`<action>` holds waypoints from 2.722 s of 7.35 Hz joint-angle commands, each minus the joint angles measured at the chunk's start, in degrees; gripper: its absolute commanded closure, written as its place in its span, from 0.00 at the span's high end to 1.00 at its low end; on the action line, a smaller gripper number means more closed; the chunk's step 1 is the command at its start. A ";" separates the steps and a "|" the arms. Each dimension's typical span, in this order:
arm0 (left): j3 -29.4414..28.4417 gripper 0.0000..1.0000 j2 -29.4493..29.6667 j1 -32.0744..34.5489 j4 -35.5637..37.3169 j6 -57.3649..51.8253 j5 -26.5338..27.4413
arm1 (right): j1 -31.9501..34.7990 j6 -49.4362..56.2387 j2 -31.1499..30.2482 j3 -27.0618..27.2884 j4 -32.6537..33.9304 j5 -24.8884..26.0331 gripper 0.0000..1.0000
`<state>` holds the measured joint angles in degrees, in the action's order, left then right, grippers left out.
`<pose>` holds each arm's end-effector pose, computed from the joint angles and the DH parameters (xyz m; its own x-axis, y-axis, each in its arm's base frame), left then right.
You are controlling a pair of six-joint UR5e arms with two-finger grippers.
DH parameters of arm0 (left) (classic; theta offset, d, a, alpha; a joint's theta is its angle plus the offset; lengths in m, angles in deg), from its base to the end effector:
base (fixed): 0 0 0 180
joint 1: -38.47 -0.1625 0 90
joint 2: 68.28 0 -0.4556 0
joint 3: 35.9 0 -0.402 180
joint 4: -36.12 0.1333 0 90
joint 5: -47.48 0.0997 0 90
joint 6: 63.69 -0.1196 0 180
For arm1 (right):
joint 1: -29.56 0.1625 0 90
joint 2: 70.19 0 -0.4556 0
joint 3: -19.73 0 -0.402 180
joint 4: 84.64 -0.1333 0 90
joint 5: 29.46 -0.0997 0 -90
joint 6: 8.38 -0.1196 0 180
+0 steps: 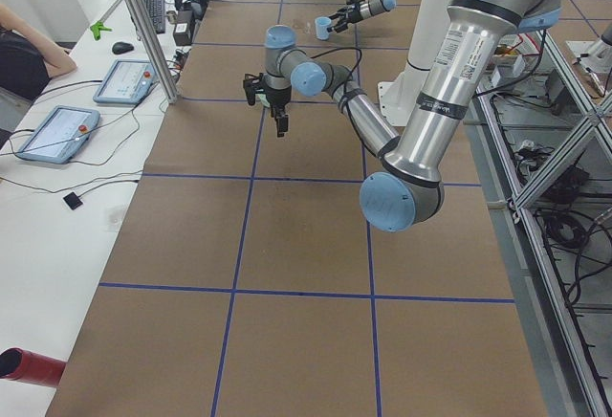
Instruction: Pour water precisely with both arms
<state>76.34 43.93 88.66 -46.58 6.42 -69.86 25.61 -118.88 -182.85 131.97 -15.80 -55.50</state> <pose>0.3257 -0.5132 0.3273 0.6516 -0.3098 -0.6924 0.3011 0.9435 -0.1388 -0.3541 -0.2169 0.5997 0.7733 0.1007 0.6260 -0.5957 0.4533 0.6630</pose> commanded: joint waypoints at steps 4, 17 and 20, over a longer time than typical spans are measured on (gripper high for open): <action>0.00 1.00 0.12 -0.09 0.00 0.46 0.00 | 3.24 2.48 2.53 -2.01 -0.12 -1.46 0.99; -0.27 1.00 0.12 -0.09 0.00 0.38 0.00 | 6.76 3.01 5.17 -5.62 -0.29 -4.80 0.98; -0.27 1.00 0.03 0.00 0.09 0.38 0.00 | 7.46 3.88 5.52 -5.97 -5.20 -5.24 0.38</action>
<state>76.01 43.97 88.58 -46.56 6.80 -69.85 32.56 -115.67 -177.46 126.20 -18.48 -60.60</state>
